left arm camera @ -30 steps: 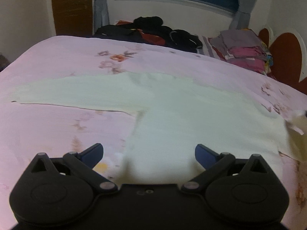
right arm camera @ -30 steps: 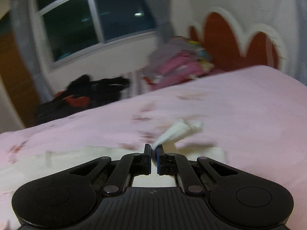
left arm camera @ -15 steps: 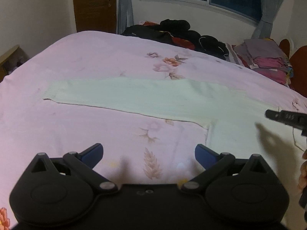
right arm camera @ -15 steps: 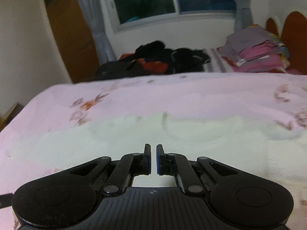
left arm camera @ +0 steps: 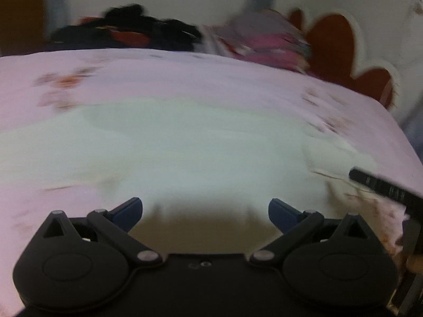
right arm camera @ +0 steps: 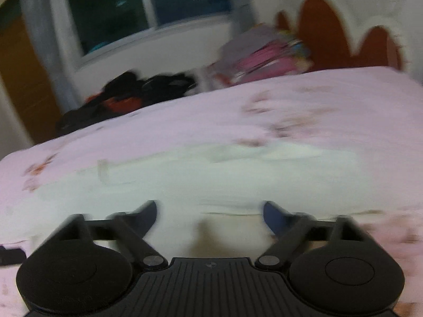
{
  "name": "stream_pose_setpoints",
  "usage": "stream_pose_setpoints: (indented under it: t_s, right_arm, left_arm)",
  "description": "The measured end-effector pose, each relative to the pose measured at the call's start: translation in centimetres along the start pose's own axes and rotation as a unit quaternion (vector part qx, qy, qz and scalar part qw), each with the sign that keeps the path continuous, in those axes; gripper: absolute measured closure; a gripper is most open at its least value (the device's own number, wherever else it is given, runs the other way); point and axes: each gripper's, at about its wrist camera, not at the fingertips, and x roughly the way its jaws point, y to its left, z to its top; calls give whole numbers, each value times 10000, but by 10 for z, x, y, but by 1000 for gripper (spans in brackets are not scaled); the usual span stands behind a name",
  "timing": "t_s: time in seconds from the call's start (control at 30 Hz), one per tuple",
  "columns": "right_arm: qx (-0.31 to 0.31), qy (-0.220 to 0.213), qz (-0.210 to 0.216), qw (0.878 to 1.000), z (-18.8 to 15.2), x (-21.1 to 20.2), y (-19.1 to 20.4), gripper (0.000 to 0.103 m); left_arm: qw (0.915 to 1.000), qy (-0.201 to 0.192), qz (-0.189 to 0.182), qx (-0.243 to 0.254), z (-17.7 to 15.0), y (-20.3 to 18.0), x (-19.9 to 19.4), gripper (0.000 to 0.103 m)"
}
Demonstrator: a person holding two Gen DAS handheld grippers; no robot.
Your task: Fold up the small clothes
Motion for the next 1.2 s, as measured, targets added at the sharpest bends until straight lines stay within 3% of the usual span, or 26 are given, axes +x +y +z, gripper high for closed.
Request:
stream_pose_setpoints:
  t_s: [0.13,0.27,0.4,0.5,0.57,0.63,0.7,0.8,0.9,1.1,1.2]
  right_arm:
    - [149,21,-356,9993,-8,-14,-40,17]
    - [385,-27,-449,9982,-11,-23,-73,17]
    - [413,-23,-469,9980,-10,-31,-94,16]
    - [488,-38,-462,9977,-10,-34,-106,16]
    - [556,-45,-445,9974,-11,-36,-113,16]
    - [587,-42,-459,9972,-12,-36,-117,16]
    - [653,-34,-454,9968,-13,-34,-118,16]
    - [692,-35,-454,9966,-13,-31,-118,16]
    - [716,-14,-443,9964,-14,-28,-116,16]
    - [731,98,-440,9963,-17,-16,-109,16]
    - [737,149,-412,9963,-19,-10,-103,16]
  left_arm:
    - [9979,283,-514,270,21,-59,48,12]
    - [9948,481,-782,439,33,-99,93,24]
    - [9946,640,-816,85,37,-111,128,28]
    - [9963,380,-767,20,36,-118,136,27]
    - [9971,311,-697,41,36,-126,142,32]
    - [9979,224,-607,96,32,-131,141,57]
    - [9981,235,-509,236,31,-138,142,69]
    - [9981,246,-465,332,32,-144,139,97]
    - [9978,183,-598,234,36,-143,135,99]
    - [9905,-118,-1356,-206,54,-125,105,100]
    - [9886,-367,-1412,-372,65,-107,87,100]
